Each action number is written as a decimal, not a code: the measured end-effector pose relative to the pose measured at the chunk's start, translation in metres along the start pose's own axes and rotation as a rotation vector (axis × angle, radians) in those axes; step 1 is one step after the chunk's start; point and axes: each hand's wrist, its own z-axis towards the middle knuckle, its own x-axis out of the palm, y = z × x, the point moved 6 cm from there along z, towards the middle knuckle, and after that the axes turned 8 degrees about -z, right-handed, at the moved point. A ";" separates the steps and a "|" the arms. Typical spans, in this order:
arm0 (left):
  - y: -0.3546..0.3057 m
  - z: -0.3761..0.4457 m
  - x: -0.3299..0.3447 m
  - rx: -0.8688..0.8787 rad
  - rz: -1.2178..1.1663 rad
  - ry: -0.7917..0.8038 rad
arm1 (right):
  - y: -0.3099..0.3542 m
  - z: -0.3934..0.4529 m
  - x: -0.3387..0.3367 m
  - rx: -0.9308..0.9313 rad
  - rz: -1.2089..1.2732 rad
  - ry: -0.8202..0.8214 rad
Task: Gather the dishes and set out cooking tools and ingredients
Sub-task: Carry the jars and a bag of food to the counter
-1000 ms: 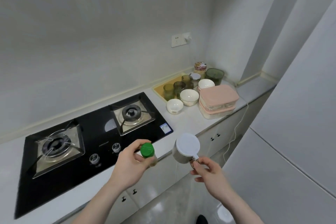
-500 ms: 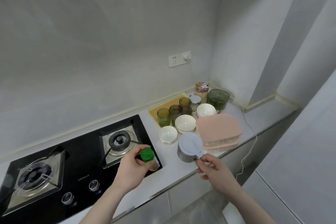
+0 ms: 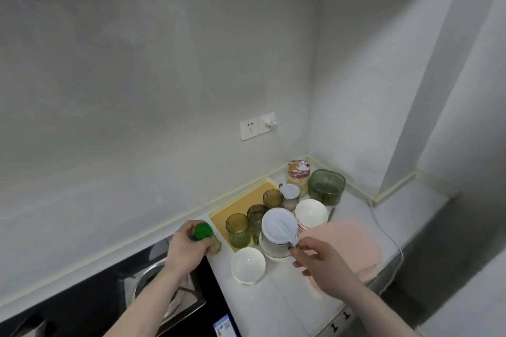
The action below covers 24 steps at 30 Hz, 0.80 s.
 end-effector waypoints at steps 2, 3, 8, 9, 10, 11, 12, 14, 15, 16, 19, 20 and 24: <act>-0.001 0.025 0.005 -0.028 0.000 0.001 | 0.004 0.012 -0.001 -0.010 0.012 -0.011; -0.002 0.037 0.009 -0.034 0.014 -0.004 | 0.006 0.018 -0.002 -0.011 0.011 -0.022; -0.006 0.090 0.024 -0.067 0.081 0.018 | 0.017 0.055 0.003 -0.014 -0.030 -0.028; -0.006 0.101 0.027 -0.074 0.091 0.024 | 0.020 0.063 0.003 -0.016 -0.045 -0.023; -0.007 0.109 0.029 -0.087 0.103 0.031 | 0.022 0.070 0.004 -0.015 -0.063 -0.020; -0.006 0.118 0.032 -0.095 0.114 0.042 | 0.024 0.077 0.005 -0.014 -0.083 -0.012; -0.005 0.127 0.034 -0.108 0.126 0.046 | 0.026 0.084 0.006 -0.013 -0.103 -0.002; -0.004 0.145 0.039 -0.134 0.169 0.037 | 0.027 0.104 0.006 -0.011 -0.137 0.015; -0.003 0.150 0.040 -0.142 0.199 0.036 | 0.029 0.110 0.007 -0.008 -0.150 0.018; -0.003 0.156 0.041 -0.149 0.229 0.035 | 0.032 0.118 0.007 -0.004 -0.162 0.019; 0.001 0.174 0.049 -0.177 0.292 0.035 | 0.037 0.141 0.004 -0.014 -0.216 0.011; 0.004 0.180 0.050 -0.189 0.307 0.031 | 0.039 0.145 0.004 -0.024 -0.232 0.008; 0.020 0.204 0.053 -0.237 0.350 0.026 | 0.042 0.154 0.003 -0.044 -0.255 0.035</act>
